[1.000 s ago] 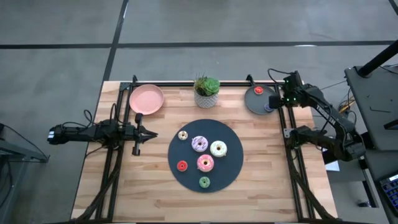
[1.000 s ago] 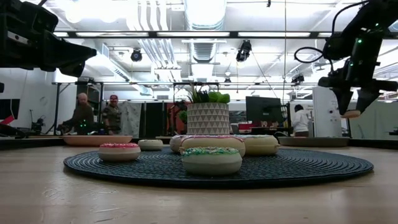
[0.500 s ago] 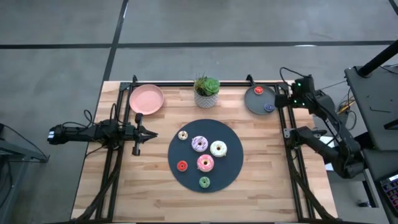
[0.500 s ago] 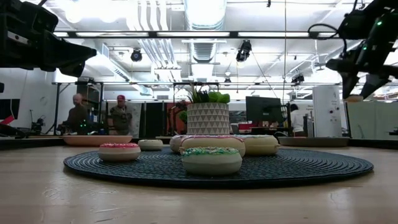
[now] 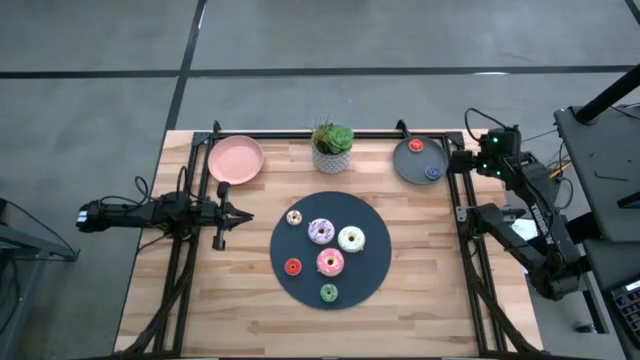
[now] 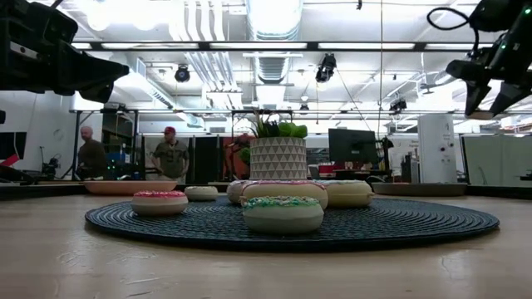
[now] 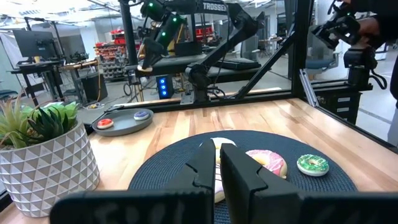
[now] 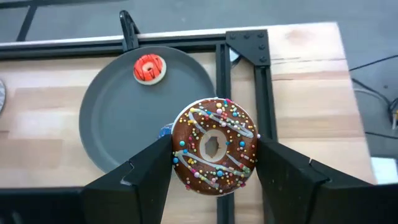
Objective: Pick & Place donuts
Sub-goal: Put the small brown donut on the gray plate
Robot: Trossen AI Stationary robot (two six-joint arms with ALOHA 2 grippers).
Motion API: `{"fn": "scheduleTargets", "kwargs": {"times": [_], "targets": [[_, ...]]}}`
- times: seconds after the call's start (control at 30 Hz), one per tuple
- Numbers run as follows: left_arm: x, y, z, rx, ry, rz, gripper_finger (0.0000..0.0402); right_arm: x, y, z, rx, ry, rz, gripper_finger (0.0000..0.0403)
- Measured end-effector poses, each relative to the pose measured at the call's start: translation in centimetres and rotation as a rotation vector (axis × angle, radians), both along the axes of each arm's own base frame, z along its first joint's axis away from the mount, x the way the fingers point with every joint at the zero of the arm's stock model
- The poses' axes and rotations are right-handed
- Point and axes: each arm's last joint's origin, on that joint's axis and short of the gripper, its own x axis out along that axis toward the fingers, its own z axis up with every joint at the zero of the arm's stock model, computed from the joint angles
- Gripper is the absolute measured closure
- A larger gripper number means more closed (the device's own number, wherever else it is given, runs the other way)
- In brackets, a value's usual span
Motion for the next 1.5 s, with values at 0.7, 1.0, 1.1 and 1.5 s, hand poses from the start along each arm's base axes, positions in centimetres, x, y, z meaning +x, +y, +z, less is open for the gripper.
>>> {"fn": "scheduleTargets", "kwargs": {"times": [0.7, 1.0, 1.1, 1.5], "targets": [[0.0, 0.0, 0.0, 0.000, 0.000, 0.000, 0.0402, -2.1, 0.4, 2.1, -0.024, 0.303, -0.045, 0.0193], [0.0, 0.0, 0.0, 0.000, 0.000, 0.000, 0.0402, -2.6, -1.1, 1.7, 0.041, 0.427, 0.044, 0.0193], [0.0, 0.0, 0.0, 0.000, 0.000, 0.000, 0.0402, -2.7, -1.6, 1.8, 0.022, 0.470, 0.085, 0.0193], [0.0, 0.0, 0.0, 0.000, 0.000, 0.000, 0.0402, -3.3, -3.0, 1.5, 0.049, 0.506, 0.087, 0.0193]]}}
